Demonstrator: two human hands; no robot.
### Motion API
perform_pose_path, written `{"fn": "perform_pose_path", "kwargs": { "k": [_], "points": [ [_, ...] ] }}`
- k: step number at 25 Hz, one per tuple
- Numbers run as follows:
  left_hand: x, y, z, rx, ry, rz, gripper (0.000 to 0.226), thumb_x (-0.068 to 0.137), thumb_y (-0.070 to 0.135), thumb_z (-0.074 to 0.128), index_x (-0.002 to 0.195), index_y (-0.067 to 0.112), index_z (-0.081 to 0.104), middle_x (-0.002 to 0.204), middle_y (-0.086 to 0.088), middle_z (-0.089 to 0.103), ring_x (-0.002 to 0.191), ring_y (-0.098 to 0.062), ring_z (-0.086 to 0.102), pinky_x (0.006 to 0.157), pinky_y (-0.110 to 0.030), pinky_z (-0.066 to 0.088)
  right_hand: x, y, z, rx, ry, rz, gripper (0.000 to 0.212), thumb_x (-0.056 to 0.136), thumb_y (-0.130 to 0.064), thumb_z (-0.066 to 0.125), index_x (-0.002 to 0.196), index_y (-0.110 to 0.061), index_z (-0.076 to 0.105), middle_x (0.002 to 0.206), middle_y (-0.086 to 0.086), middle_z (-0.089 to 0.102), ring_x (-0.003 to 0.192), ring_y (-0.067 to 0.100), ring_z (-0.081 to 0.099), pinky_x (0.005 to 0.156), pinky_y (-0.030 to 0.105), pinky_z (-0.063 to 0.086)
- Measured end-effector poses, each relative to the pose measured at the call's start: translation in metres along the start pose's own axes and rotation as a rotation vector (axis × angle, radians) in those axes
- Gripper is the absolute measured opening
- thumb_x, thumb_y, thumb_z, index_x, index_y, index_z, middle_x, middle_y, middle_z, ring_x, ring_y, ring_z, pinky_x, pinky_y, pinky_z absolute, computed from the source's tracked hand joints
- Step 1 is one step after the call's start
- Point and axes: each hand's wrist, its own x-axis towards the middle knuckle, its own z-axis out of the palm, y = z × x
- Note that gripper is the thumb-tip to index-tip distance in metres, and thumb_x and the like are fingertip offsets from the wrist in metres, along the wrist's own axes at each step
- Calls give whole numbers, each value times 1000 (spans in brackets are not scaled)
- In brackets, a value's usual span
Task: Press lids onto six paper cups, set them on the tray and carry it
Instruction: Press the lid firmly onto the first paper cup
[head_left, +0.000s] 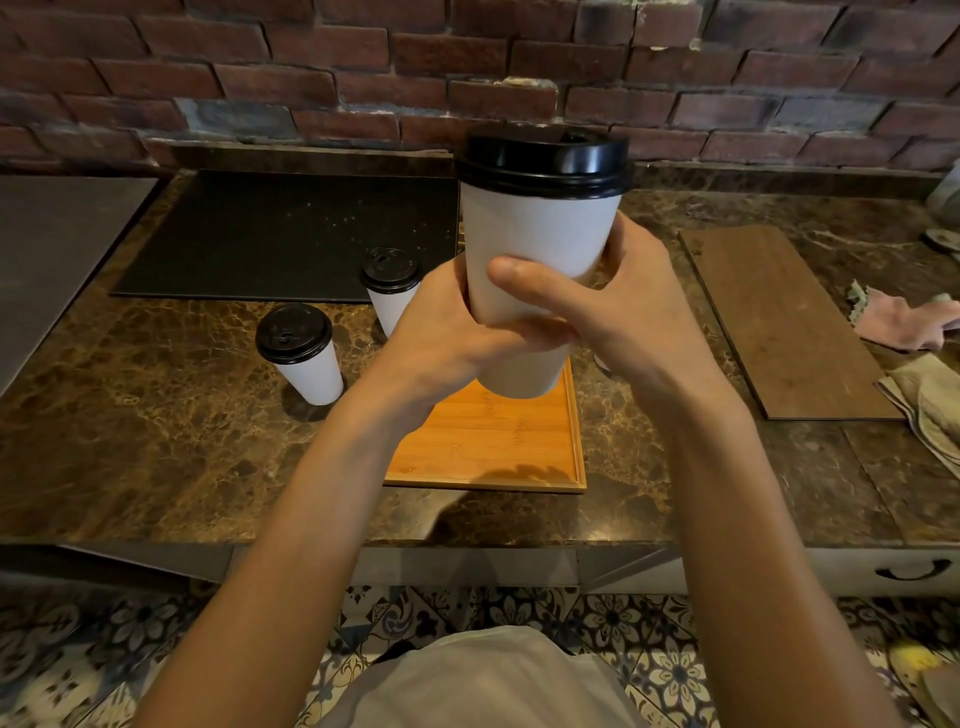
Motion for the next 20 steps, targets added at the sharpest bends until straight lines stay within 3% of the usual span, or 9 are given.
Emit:
{"fn": "perform_pose_path", "kwargs": {
  "k": [5, 11, 16, 20],
  "points": [
    [3, -9, 3, 37, 100, 19, 46, 63, 8, 81, 99, 25, 59, 83, 24, 71, 81, 6, 67, 63, -9, 50, -3, 2, 12, -87, 144, 3, 65, 68, -47, 82, 123, -23, 59, 109, -12, 67, 100, 2, 64, 85, 34, 57],
    [5, -18, 6, 73, 118, 48, 45, 75, -6, 68, 117, 8, 57, 93, 17, 65, 86, 13, 62, 66, -3, 47, -5, 2, 25, -255, 251, 16, 95, 52, -75, 66, 130, -22, 52, 115, -9, 62, 114, 17, 58, 96, 45, 49],
    [8, -14, 3, 116, 94, 74, 49, 70, 2, 77, 114, 14, 57, 88, 23, 64, 87, 16, 61, 66, -1, 46, -4, -1, 19, -185, 236, 5, 83, 57, -66, 77, 125, -23, 55, 115, -10, 64, 109, 10, 61, 90, 40, 55],
    [4, -7, -1, 83, 56, 43, 49, 55, 29, 82, 96, 32, 55, 83, 29, 67, 81, 8, 65, 63, -7, 49, 0, 0, 10, -51, 167, 25, 69, 66, -47, 84, 124, -20, 58, 113, -8, 67, 102, 5, 65, 84, 37, 58]
  ]
}}
